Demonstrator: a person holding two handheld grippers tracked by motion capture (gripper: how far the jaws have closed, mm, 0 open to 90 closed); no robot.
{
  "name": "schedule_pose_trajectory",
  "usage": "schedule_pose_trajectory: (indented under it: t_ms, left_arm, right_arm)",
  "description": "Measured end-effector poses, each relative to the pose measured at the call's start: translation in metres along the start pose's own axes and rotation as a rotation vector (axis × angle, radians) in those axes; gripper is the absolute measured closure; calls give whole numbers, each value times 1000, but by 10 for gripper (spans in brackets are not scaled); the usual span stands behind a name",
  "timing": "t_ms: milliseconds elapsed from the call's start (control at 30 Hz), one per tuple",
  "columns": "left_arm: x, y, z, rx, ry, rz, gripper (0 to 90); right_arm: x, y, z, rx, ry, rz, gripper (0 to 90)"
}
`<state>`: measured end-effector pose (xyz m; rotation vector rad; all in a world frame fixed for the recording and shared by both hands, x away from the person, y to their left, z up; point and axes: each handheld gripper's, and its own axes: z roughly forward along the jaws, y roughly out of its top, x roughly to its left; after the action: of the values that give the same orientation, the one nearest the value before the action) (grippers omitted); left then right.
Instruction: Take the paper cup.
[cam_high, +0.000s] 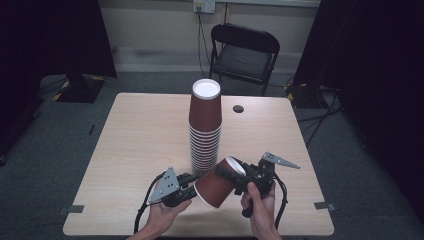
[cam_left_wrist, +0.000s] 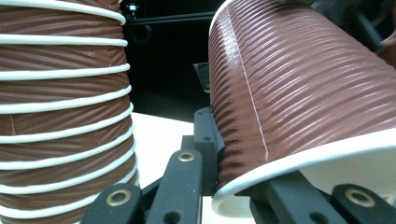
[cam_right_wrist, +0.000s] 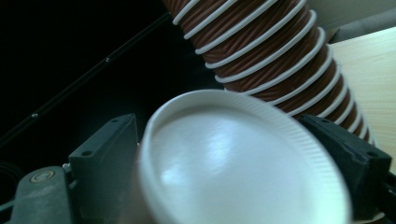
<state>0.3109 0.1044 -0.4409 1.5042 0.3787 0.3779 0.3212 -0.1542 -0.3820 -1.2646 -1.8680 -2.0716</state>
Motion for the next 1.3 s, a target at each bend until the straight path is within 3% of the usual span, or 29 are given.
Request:
schedule_pose_trajectory:
  t_ms: [133,433,567,600,700,867,1000,1067,1167,1300]
  left_arm:
    - [1,0,-2,31,-9,-16,851]
    - [14,-7,-12,155,-34,-76,849]
    - [22,-5,-19,234,-29,-113,848]
    - [23,-5,-20,247,-28,-120,848]
    - [28,-2,-21,335,-38,-131,848]
    - [34,0,-21,383,-51,-178,847]
    - [37,5,-20,441,-62,-184,847]
    - [38,10,-19,461,-81,-199,848]
    - [38,17,-17,506,-87,-184,850]
    - [37,21,-13,560,-103,-175,850]
  right_arm:
    - [-3,2,-2,-1,-27,-20,134]
    - [-10,4,-3,17,-63,-69,147]
    - [-9,4,-2,50,-73,-121,142]
    - [-9,3,0,69,-56,-119,141]
    - [-7,0,0,100,-62,-157,141]
    - [-6,0,-2,126,-57,-202,165]
    - [-4,1,-4,169,-40,-250,188]
    - [-3,3,-5,181,-39,-271,146]
    - [-1,4,-6,206,-37,-302,134]
    - [4,3,-6,247,-39,-379,135]
